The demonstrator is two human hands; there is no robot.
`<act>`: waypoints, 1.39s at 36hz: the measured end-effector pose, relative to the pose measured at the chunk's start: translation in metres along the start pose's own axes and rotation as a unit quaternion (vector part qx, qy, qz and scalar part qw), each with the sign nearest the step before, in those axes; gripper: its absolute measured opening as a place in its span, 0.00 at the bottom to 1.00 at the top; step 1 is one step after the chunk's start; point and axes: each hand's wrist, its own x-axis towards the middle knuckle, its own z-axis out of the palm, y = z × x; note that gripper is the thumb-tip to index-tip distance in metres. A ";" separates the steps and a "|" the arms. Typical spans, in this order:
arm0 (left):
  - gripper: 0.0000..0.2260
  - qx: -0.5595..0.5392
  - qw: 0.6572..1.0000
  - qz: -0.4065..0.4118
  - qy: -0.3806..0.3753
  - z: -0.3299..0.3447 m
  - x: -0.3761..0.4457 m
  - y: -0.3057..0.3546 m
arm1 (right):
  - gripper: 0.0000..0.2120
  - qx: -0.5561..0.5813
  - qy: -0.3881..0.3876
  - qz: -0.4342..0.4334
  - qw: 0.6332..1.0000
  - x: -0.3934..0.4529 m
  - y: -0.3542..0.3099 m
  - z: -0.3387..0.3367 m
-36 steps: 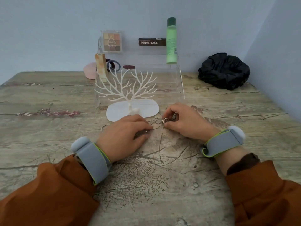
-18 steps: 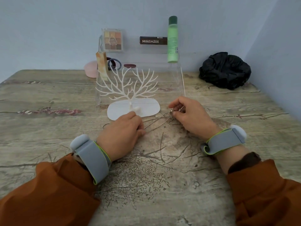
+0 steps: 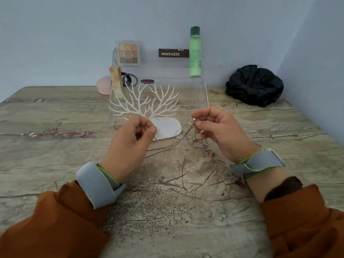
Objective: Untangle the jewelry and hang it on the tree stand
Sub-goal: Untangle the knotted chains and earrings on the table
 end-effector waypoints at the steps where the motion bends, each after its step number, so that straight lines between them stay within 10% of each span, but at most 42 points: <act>1: 0.04 0.005 1.000 0.003 -0.006 0.001 -0.001 -0.001 | 0.10 0.012 -0.005 0.001 1.000 0.000 0.000 0.000; 19: 0.05 0.143 0.985 0.091 -0.027 0.005 -0.007 0.004 | 0.09 0.076 -0.095 0.007 0.993 -0.007 0.001 0.016; 50: 0.10 -0.162 0.982 -0.059 -0.075 0.006 -0.008 0.018 | 0.03 -0.240 -0.107 -0.080 0.962 -0.012 0.006 0.022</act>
